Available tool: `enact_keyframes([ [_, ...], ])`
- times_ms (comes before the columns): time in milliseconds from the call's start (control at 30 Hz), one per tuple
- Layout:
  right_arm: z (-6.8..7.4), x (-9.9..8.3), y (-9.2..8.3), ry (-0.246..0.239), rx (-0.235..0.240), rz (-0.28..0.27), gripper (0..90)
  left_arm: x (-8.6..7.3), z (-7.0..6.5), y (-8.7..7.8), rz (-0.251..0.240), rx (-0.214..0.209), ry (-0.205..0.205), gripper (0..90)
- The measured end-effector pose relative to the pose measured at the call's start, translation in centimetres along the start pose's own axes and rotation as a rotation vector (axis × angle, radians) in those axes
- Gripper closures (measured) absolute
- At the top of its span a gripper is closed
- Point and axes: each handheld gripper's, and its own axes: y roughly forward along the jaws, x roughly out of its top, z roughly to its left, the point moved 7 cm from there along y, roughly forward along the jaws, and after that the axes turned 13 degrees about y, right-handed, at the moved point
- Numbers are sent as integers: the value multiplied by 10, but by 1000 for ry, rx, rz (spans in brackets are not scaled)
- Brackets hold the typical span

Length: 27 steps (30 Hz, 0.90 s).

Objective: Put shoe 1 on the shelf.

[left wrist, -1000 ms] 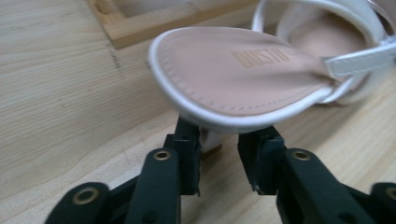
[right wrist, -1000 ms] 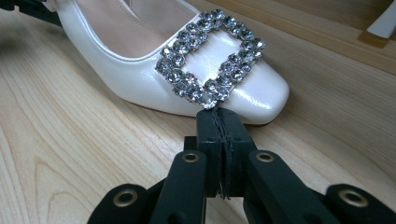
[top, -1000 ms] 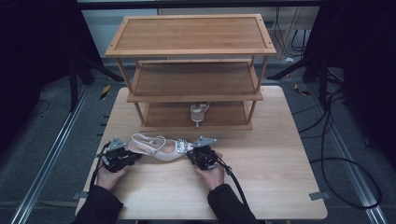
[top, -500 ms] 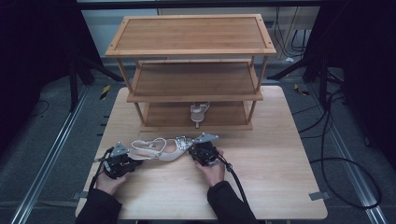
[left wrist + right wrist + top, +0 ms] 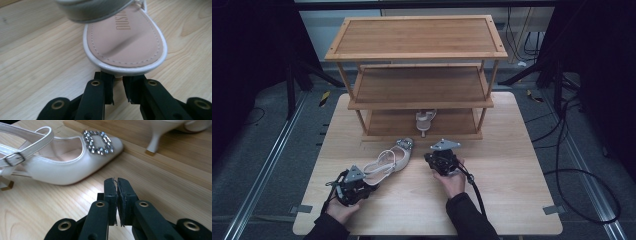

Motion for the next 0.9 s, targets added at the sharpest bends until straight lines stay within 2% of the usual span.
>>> enact_keyframes([
  [133,-11,-5,-14,-27,-23,12,858,9,-14,6,-1,-1,14,774],
  [167,-13,-5,-16,-25,-25,16,858,11,-19,9,2,2,25,772],
  [333,-23,-11,-31,-45,-26,26,842,22,-35,18,-2,-12,31,764],
  [567,-35,-25,-53,-60,-35,13,818,42,-58,34,-13,-31,51,759],
  [767,-46,-32,-64,-45,-47,1,796,52,-70,43,-27,-41,60,750],
  [900,-40,-32,-66,-46,-30,-14,756,49,-70,35,-28,-51,69,638],
])
